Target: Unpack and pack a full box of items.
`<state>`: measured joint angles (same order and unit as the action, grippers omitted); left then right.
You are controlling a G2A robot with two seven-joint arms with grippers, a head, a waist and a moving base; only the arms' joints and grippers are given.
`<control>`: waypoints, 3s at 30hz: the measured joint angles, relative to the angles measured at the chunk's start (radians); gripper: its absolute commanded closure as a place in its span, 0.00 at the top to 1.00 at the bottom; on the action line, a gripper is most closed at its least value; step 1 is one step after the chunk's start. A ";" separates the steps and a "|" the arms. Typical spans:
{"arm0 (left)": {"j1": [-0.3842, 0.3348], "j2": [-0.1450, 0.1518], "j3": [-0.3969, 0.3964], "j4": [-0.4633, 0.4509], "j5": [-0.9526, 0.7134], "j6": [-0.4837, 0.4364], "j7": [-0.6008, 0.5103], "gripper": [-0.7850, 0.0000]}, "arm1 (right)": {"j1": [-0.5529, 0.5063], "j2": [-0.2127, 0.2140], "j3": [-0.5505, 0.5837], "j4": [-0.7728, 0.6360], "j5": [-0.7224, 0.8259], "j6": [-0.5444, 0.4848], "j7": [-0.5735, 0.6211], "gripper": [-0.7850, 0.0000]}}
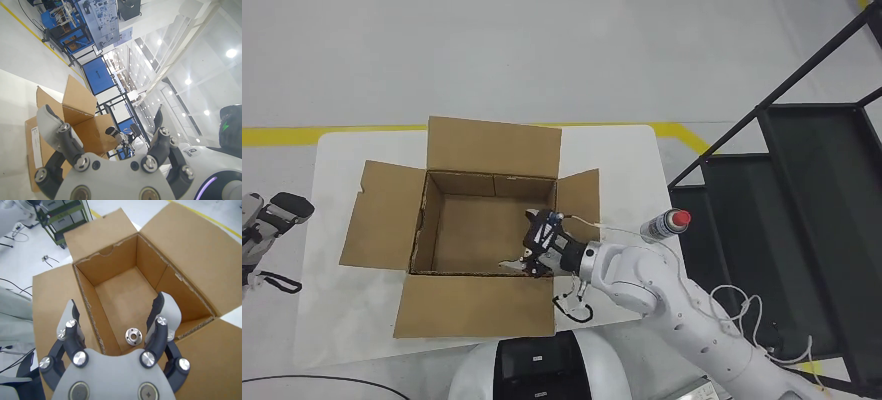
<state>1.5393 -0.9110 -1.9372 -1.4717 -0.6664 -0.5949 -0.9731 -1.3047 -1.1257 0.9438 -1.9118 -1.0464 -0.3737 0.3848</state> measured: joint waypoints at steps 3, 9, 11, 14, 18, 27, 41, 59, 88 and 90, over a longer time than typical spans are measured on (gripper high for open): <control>0.000 0.000 0.000 0.000 0.000 0.000 0.000 1.00 | -0.063 0.020 0.061 -0.053 -0.012 -0.086 -0.034 1.00; 0.000 0.000 0.000 0.000 0.000 0.000 0.000 1.00 | -0.239 0.063 0.227 -0.182 -0.049 -0.220 -0.067 1.00; 0.000 0.000 0.000 0.000 0.000 0.000 0.000 1.00 | -0.306 0.076 0.288 -0.212 -0.060 -0.253 -0.087 1.00; 0.000 0.000 0.000 0.000 0.000 0.000 0.000 1.00 | -0.397 0.091 0.368 -0.232 -0.066 -0.310 -0.120 1.00; 0.000 0.000 0.000 0.000 0.000 0.000 0.000 1.00 | -0.486 0.103 0.481 -0.224 -0.066 -0.322 -0.184 1.00; 0.000 0.000 0.000 0.000 0.000 0.000 0.000 1.00 | -0.620 0.106 0.648 -0.149 -0.088 -0.237 -0.384 1.00; 0.000 0.000 0.000 0.000 0.000 0.000 0.000 1.00 | -0.627 0.107 0.652 -0.136 -0.103 -0.248 -0.377 1.00; 0.000 0.000 0.000 0.000 0.000 0.000 0.000 1.00 | -0.641 0.119 0.726 0.137 -0.129 -0.296 -0.257 1.00; 0.000 0.000 0.000 0.000 0.000 0.000 0.000 1.00 | -0.440 0.098 0.575 0.497 -0.142 -0.159 -0.258 0.00; 0.000 0.000 0.000 0.000 0.000 0.000 0.000 1.00 | -0.435 0.097 0.570 0.503 -0.151 -0.149 -0.258 0.00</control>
<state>1.5393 -0.9110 -1.9372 -1.4717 -0.6664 -0.5949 -0.9731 -1.7401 -1.0283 1.5136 -1.4092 -1.1969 -0.5226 0.1265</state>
